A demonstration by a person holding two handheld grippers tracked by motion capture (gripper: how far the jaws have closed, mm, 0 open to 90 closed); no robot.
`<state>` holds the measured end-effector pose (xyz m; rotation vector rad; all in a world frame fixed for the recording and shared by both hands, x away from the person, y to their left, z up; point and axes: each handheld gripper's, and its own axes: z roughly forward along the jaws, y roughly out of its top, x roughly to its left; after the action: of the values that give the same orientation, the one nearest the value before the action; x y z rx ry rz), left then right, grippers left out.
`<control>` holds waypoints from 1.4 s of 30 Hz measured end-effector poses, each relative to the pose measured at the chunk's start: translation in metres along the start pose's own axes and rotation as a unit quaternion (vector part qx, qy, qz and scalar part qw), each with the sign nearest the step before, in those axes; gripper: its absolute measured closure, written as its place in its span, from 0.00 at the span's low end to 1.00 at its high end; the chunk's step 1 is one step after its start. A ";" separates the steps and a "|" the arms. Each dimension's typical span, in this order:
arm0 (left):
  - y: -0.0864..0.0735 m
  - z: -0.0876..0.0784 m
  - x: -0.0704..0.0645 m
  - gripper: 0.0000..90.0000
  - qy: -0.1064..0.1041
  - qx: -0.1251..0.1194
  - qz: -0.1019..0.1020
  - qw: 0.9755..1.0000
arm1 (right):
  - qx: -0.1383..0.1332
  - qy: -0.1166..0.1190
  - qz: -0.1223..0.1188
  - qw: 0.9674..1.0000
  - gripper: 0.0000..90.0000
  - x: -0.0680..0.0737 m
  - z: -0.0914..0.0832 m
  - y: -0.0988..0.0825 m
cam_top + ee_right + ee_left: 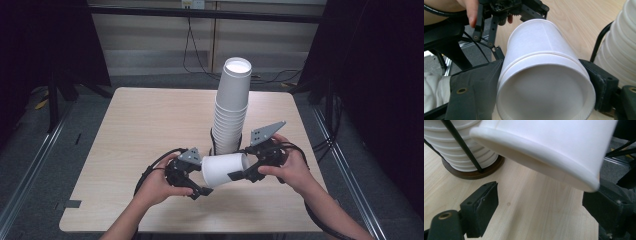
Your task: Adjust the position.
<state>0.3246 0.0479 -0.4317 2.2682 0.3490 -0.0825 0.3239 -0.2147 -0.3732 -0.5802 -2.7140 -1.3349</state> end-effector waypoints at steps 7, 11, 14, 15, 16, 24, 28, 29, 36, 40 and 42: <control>0.004 -0.001 -0.001 0.11 0.000 0.002 0.013 1.000 | 0.005 0.014 -0.012 1.000 0.26 0.003 0.003 0.001; 0.007 -0.002 -0.002 0.06 0.007 0.013 0.038 0.999 | 0.009 0.019 -0.014 1.000 0.26 0.005 0.005 0.001; 0.009 -0.003 -0.002 0.03 0.009 0.007 0.041 0.999 | 0.007 0.022 -0.014 1.000 0.26 0.005 0.004 0.001; 0.010 -0.003 -0.001 0.03 0.011 0.009 0.054 0.998 | 0.007 0.022 -0.015 1.000 0.26 0.005 0.004 0.001; 0.010 -0.003 -0.002 0.02 0.013 0.007 0.053 0.998 | 0.007 0.022 -0.015 1.000 0.26 0.005 0.004 0.002; 0.013 -0.006 -0.001 0.01 0.011 0.007 0.068 0.998 | 0.009 0.026 -0.015 1.000 0.26 0.004 0.006 0.003; 0.016 -0.009 -0.002 0.02 0.006 0.003 0.064 0.998 | 0.006 0.029 -0.013 0.999 0.26 0.003 0.007 0.003; 0.017 -0.009 -0.002 0.02 0.001 -0.002 0.060 0.998 | 0.007 0.030 -0.014 0.999 0.26 0.003 0.007 0.003; 0.017 -0.008 -0.003 0.03 -0.004 0.003 0.064 0.998 | 0.010 0.035 -0.015 0.999 0.26 0.005 0.010 0.004; 0.018 -0.009 -0.004 0.06 -0.007 -0.001 0.067 0.998 | 0.009 0.036 -0.016 0.999 0.26 0.004 0.011 0.004; 0.019 -0.009 -0.004 0.07 -0.005 0.002 0.071 0.997 | 0.010 0.035 -0.018 0.999 0.26 0.004 0.011 0.005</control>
<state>0.3256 0.0422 -0.4115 2.2894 0.1809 -0.0208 0.3234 -0.2028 -0.3756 -0.4746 -2.6910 -1.3093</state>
